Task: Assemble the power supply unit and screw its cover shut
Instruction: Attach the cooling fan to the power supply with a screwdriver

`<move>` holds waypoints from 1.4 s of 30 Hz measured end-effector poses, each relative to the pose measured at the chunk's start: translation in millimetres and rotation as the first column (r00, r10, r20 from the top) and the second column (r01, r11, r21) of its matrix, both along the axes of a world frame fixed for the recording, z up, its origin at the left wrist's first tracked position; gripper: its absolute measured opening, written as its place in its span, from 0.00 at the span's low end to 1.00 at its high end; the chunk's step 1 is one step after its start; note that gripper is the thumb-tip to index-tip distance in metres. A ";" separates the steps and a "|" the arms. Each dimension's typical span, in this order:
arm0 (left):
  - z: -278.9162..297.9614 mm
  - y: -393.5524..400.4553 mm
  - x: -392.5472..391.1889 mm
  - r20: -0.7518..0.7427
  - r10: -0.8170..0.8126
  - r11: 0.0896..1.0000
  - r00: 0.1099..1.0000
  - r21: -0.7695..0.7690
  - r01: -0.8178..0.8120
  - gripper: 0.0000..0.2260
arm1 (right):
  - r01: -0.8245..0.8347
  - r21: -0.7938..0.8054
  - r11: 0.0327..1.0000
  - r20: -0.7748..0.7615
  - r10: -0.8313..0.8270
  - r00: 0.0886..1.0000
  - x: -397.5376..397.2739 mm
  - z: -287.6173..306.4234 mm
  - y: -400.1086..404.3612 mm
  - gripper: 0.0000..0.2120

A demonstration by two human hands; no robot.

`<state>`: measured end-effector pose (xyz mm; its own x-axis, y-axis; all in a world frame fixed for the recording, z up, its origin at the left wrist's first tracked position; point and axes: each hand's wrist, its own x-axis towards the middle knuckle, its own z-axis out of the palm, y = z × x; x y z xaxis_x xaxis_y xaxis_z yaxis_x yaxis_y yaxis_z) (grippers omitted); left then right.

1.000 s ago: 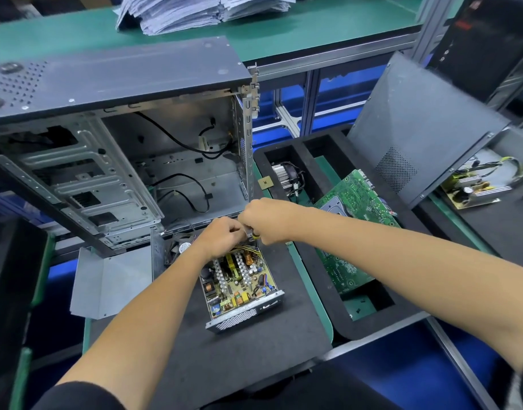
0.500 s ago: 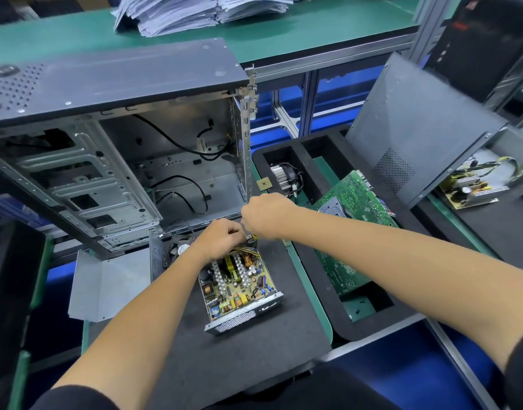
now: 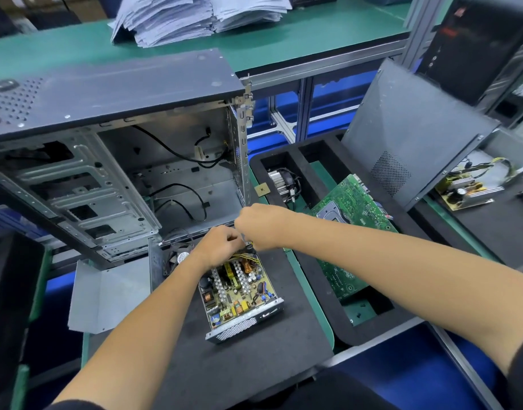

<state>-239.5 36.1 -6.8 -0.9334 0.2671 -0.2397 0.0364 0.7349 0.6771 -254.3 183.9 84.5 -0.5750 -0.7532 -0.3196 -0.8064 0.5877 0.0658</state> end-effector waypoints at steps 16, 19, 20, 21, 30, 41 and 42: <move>28.2 -37.3 6.2 0.271 -0.155 0.954 0.950 -0.208 0.215 0.18 | 0.343 -0.240 0.908 0.417 -0.222 0.881 -12.4 -14.0 13.9 0.15; 32.0 -38.3 7.4 0.217 -0.157 0.931 0.963 -0.292 0.218 0.17 | 0.223 -0.200 0.954 0.317 -0.153 0.936 -13.5 -8.1 6.8 0.17; 33.9 -37.6 8.4 0.191 -0.161 0.918 0.968 -0.331 0.218 0.17 | 0.214 -0.212 0.953 0.308 -0.143 0.941 -14.8 -5.4 5.1 0.17; 36.3 -36.6 9.0 0.166 -0.171 0.900 0.971 -0.374 0.222 0.17 | 0.215 -0.228 0.950 0.304 -0.140 0.942 -16.3 -3.0 3.7 0.16; 53.1 -21.5 9.5 0.151 -0.278 0.677 0.949 -0.669 0.305 0.17 | 0.181 -0.176 0.968 0.310 -0.120 0.943 -15.7 -20.1 1.1 0.08; 62.2 -24.4 18.1 0.214 -0.263 0.769 0.941 -0.542 0.338 0.10 | 0.072 -0.215 0.974 0.298 -0.005 0.954 -12.6 -32.4 -23.9 0.19; 65.4 -24.8 17.4 0.217 -0.263 0.803 0.940 -0.490 0.338 0.09 | 0.082 -0.227 0.970 0.315 -0.006 0.949 -13.7 -31.9 -25.0 0.20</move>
